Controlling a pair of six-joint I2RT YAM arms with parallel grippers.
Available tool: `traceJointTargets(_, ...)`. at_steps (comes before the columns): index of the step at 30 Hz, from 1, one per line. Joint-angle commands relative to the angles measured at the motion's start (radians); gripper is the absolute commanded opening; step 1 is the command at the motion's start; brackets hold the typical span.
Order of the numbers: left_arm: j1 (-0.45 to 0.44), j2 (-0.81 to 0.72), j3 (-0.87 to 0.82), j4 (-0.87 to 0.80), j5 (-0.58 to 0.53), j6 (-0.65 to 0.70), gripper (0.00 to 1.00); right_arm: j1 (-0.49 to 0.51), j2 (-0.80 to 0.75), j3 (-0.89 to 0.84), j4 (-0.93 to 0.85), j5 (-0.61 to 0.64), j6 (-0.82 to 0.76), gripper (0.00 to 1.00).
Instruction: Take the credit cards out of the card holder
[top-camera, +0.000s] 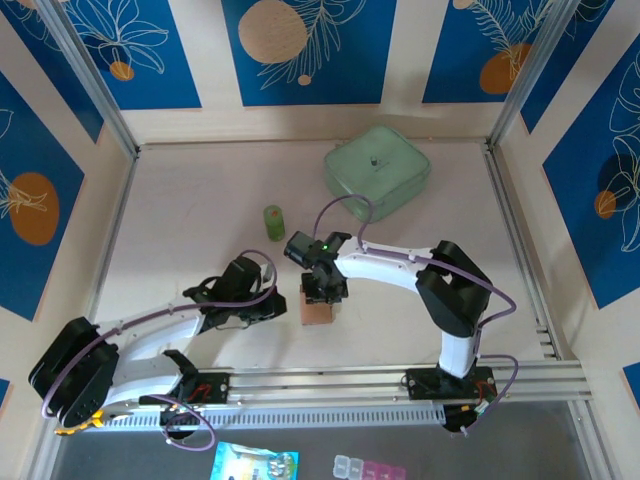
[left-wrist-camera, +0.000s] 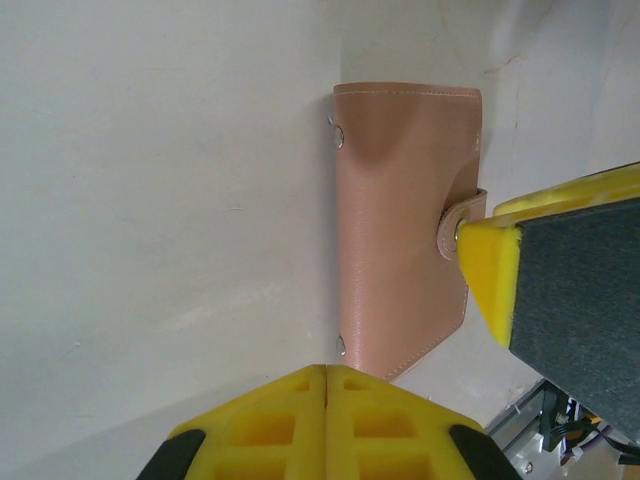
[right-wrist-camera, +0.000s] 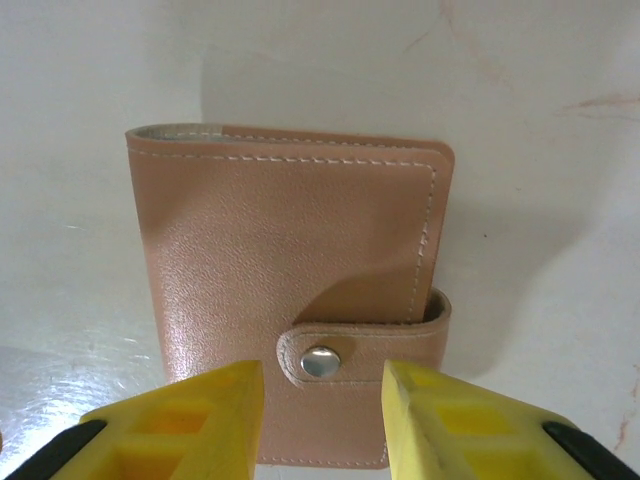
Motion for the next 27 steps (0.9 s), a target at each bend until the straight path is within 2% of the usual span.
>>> traceJointTargets(1,0.011,-0.006,-0.016,0.015,0.026,0.021,0.00,0.008,0.030,0.033,-0.028,-0.001,-0.007,0.36)
traceJointTargets(14,0.013,0.057,-0.005,0.078,0.079,0.011,0.00,0.016,0.096,0.053,-0.029,-0.032,-0.019,0.28)
traceJointTargets(21,0.010,0.137,0.012,0.169,0.124,-0.027,0.00,0.014,0.076,0.027,-0.005,-0.040,-0.015,0.21)
traceJointTargets(27,-0.004,0.187,0.060,0.178,0.131,-0.032,0.00,0.005,0.055,-0.005,0.031,-0.066,-0.014,0.16)
